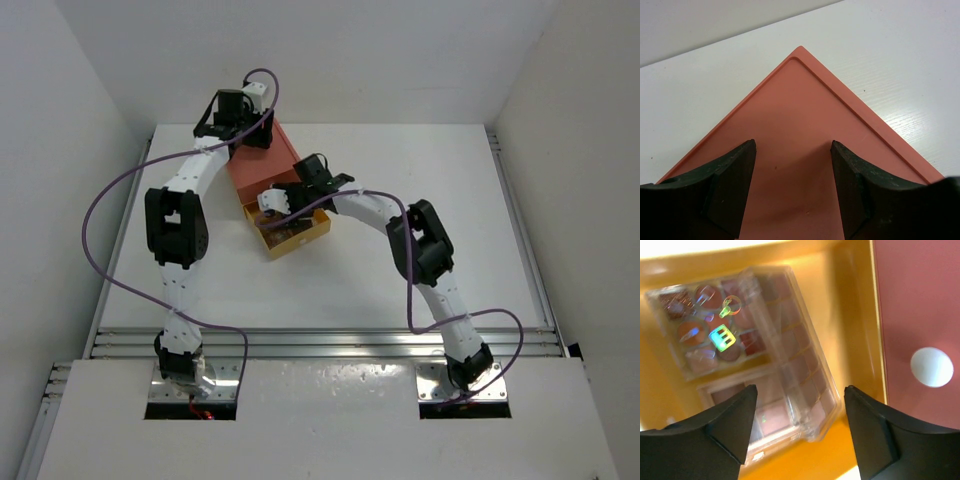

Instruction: Organize the makeup

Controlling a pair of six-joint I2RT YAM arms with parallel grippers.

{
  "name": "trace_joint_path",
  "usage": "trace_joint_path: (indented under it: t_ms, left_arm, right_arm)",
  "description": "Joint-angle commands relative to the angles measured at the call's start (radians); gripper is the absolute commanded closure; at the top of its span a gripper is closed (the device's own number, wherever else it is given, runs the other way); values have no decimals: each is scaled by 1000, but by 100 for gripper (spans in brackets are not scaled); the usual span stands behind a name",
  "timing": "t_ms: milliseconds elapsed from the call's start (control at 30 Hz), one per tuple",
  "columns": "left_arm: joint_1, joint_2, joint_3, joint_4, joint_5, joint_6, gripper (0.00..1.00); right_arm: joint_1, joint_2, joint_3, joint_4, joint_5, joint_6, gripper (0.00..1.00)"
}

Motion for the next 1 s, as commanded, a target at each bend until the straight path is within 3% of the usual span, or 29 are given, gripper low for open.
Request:
trace_joint_path:
  t_ms: [0, 167, 267, 300, 333, 467, 500, 567, 600, 667, 800, 967]
  left_arm:
    - [19, 105, -46, -218, -17, 2, 33]
    - [19, 105, -46, -218, -17, 2, 33]
    - [19, 105, -46, -218, -17, 2, 33]
    - [19, 105, -46, -218, -17, 2, 33]
    - [19, 105, -55, -218, -17, 2, 33]
    - [19, 105, -56, -218, -17, 2, 33]
    - [19, 105, -56, -218, -17, 2, 33]
    - [19, 105, -56, -218, -17, 2, 33]
    - [19, 105, -56, -218, -17, 2, 33]
    - [19, 105, -56, -218, -17, 2, 33]
    - [19, 105, -56, -218, -17, 11, 33]
    - [19, 105, -65, -218, -26, 11, 33]
  right_arm:
    - [10, -59, -36, 152, -1, 56, 27]
    - [7, -142, -120, 345, 28, 188, 21]
    - [7, -234, -240, 587, 139, 400, 21]
    - [7, -286, -275, 637, 187, 541, 24]
    - [9, -342, -395, 760, 218, 579, 26]
    - [26, -507, -629, 881, 257, 786, 46]
    - [29, -522, -708, 869, 263, 841, 58]
    - [43, -562, -752, 812, 265, 906, 71]
    - [52, -565, -810, 801, 266, 966, 86]
    - [81, -574, -864, 790, 271, 1003, 97]
    - [125, -547, -939, 839, 321, 1110, 100]
    - [130, -451, -901, 864, 355, 1259, 100]
